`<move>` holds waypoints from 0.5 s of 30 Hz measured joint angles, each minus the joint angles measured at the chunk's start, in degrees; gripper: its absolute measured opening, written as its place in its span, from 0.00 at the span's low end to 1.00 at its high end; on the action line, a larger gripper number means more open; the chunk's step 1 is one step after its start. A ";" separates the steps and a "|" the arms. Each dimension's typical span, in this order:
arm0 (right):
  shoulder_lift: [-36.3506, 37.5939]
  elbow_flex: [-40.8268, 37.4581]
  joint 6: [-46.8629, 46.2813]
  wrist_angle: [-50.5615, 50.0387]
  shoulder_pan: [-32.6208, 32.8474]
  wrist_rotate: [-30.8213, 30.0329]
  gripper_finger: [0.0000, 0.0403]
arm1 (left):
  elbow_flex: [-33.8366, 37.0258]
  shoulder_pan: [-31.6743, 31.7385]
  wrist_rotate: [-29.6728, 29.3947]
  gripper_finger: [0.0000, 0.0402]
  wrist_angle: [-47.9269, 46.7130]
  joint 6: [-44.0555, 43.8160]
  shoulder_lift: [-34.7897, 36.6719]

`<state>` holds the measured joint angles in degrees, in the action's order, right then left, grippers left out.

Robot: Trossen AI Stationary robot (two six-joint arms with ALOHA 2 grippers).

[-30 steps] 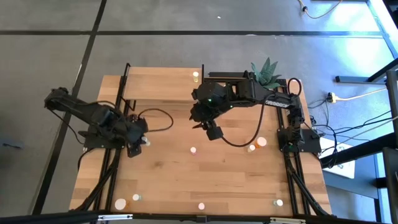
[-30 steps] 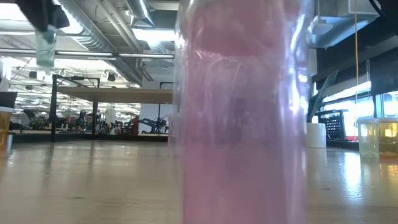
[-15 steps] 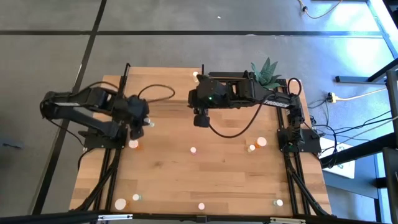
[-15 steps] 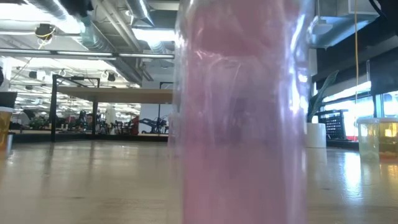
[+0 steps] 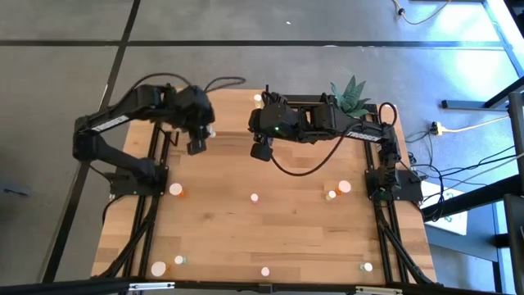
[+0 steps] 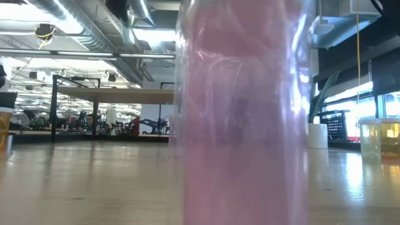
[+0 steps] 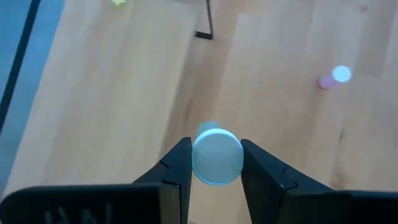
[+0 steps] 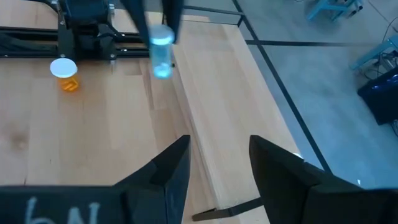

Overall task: Pick and place medicine bottles onto shelf by color
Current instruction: Put the top blue pill bottle on the shelf

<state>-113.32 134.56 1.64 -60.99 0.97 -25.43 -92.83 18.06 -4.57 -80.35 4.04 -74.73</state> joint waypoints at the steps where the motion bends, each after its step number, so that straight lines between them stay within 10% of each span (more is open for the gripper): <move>1: 0.00 0.00 0.10 0.00 0.00 0.02 0.41 | -0.46 1.38 1.04 0.24 0.11 1.24 -0.87; 15: 0.00 0.00 0.16 0.00 0.02 0.07 0.41 | -1.17 15.64 3.85 0.24 3.21 10.15 -11.42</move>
<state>-113.32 134.56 1.80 -60.99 0.99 -25.36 -94.00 33.69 -0.73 -77.14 14.20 -86.14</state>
